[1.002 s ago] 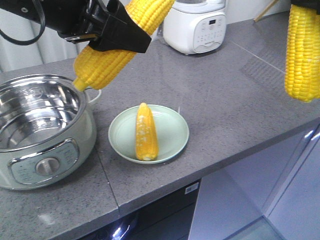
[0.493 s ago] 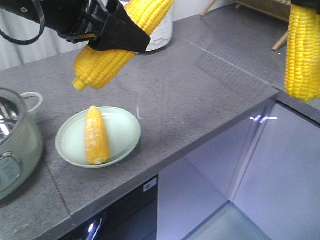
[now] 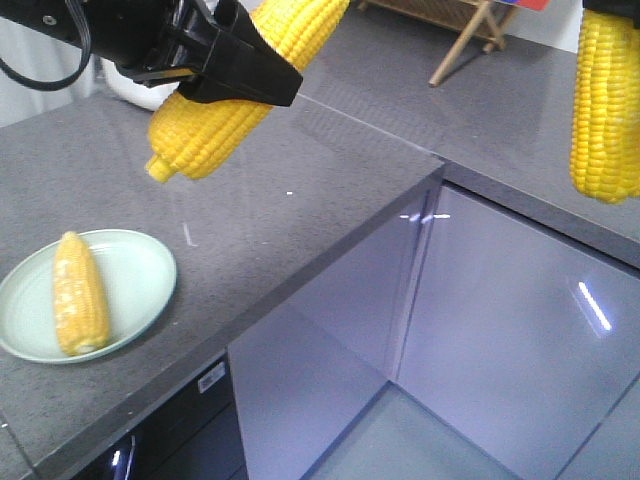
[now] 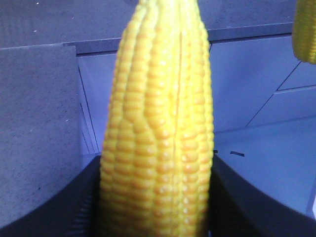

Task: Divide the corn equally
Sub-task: 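Drive the base to the other counter holding both cobs aloft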

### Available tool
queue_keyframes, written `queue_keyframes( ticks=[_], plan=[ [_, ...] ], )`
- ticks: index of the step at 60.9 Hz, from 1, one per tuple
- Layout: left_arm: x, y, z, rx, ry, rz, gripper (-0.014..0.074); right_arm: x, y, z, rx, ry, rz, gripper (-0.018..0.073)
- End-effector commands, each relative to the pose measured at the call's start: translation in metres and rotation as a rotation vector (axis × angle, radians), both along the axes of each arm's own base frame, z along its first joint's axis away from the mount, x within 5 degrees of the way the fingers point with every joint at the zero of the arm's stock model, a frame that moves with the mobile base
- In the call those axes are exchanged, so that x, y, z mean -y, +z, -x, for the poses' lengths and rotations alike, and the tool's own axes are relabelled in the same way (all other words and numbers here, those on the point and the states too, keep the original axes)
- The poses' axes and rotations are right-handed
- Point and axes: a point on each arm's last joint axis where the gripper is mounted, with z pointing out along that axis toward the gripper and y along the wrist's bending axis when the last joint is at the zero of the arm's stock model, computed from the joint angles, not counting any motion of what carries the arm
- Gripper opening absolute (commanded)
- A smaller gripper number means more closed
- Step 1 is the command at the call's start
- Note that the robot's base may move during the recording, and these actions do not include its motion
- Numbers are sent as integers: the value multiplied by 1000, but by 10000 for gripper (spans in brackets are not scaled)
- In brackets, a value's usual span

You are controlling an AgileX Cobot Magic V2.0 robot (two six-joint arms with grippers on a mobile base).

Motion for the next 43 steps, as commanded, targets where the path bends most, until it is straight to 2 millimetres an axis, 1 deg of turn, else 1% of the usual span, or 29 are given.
queue_keyframes(
  ticks=[1,43],
  plan=[
    [-4,23,12,72,11,94,-6,3,18,7,112,-11,-38,-5],
    [-4,23,12,72,11,94,-6,3,18,7,112,-11,-38,-5]
  ],
)
